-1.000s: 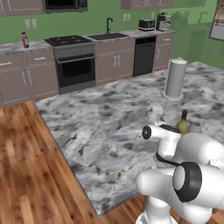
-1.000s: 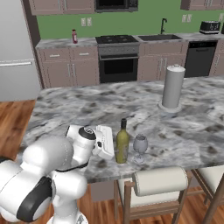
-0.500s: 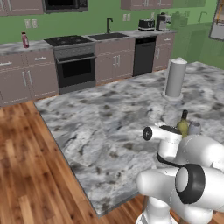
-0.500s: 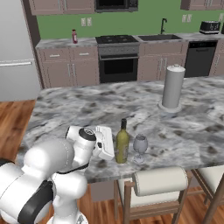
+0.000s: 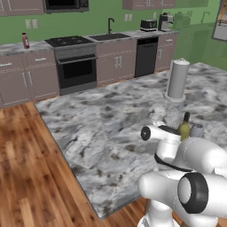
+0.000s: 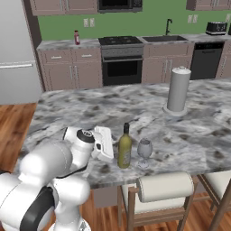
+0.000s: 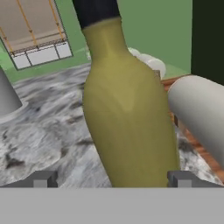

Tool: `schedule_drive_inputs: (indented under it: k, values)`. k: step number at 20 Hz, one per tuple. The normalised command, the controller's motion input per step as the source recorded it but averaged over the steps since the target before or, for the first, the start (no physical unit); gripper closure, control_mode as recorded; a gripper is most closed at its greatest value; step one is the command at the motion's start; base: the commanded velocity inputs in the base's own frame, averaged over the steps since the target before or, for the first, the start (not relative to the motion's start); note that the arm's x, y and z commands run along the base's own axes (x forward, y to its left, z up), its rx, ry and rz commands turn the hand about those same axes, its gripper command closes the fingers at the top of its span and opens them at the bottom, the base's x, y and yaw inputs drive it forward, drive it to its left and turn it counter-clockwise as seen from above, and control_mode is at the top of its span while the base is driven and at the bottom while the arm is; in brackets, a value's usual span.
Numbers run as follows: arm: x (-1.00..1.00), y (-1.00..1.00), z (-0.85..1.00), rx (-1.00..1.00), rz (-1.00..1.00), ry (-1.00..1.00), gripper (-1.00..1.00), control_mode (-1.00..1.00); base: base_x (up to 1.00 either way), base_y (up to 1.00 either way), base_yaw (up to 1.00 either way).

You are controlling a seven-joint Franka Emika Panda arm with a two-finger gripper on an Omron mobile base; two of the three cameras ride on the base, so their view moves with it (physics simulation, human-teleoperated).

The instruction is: There is a wine glass and glass cup on the dining counter. Place the wine bottle next to the wine glass and the juice bottle next to the glass cup.

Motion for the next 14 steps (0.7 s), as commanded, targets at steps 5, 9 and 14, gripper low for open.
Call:
schedule_drive_inputs:
  k: [5,9,14]
  values:
    - [-0.05,0.26,-0.09,0.00,0.00,0.00,-1.00,-1.00,0.00,0.00,0.00]
    - [-0.10,0.31,-0.07,-0.01,0.00,0.00,-1.00,-1.00,0.00,0.00,0.00]
    - [-0.14,0.32,0.00,0.00,0.00,0.03,-1.00,-1.00,0.00,0.00,0.00]
